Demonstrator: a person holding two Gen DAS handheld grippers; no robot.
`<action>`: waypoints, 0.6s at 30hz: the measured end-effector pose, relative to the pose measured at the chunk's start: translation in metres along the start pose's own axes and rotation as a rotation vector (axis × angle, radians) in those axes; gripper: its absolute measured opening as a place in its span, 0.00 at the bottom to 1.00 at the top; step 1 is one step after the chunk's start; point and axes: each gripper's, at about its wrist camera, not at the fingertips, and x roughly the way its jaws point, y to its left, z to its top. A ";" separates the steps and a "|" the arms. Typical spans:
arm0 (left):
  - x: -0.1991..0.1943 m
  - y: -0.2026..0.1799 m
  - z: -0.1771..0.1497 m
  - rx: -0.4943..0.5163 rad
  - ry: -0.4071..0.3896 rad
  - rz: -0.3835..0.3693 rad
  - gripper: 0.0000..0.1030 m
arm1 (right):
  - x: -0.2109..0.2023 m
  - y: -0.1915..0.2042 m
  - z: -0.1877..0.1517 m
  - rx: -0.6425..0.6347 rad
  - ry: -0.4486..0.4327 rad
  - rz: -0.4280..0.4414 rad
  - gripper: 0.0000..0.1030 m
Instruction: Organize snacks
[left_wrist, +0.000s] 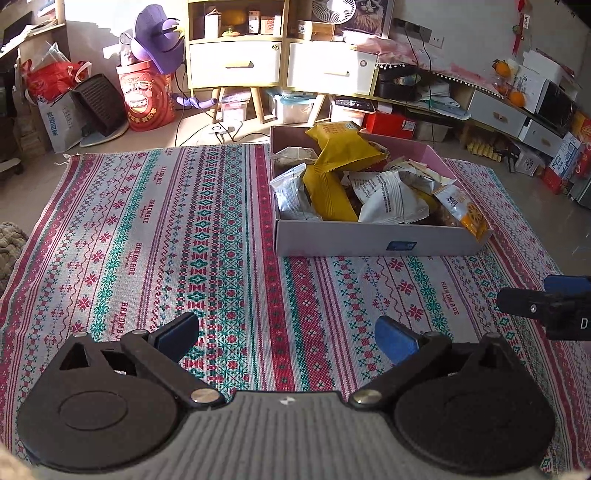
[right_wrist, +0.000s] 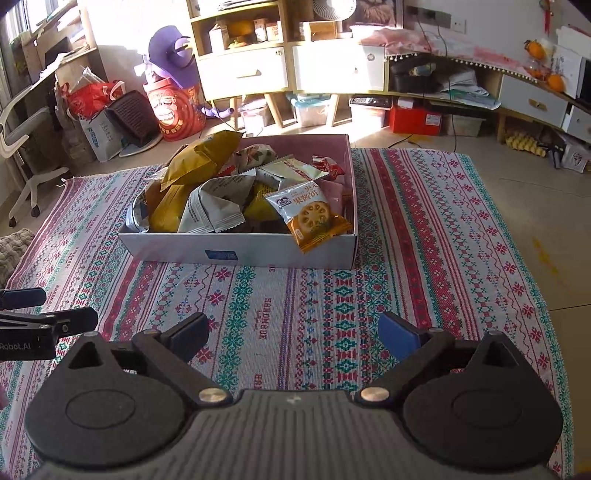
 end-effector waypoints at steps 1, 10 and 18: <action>-0.001 0.000 -0.001 -0.004 0.001 0.002 1.00 | -0.002 0.002 -0.002 -0.008 0.001 -0.011 0.96; -0.002 -0.006 -0.005 -0.036 0.031 0.083 1.00 | -0.004 0.009 0.000 -0.015 0.005 -0.047 0.99; -0.004 -0.013 -0.007 -0.016 0.028 0.110 1.00 | -0.001 0.009 -0.002 -0.002 0.022 -0.071 0.99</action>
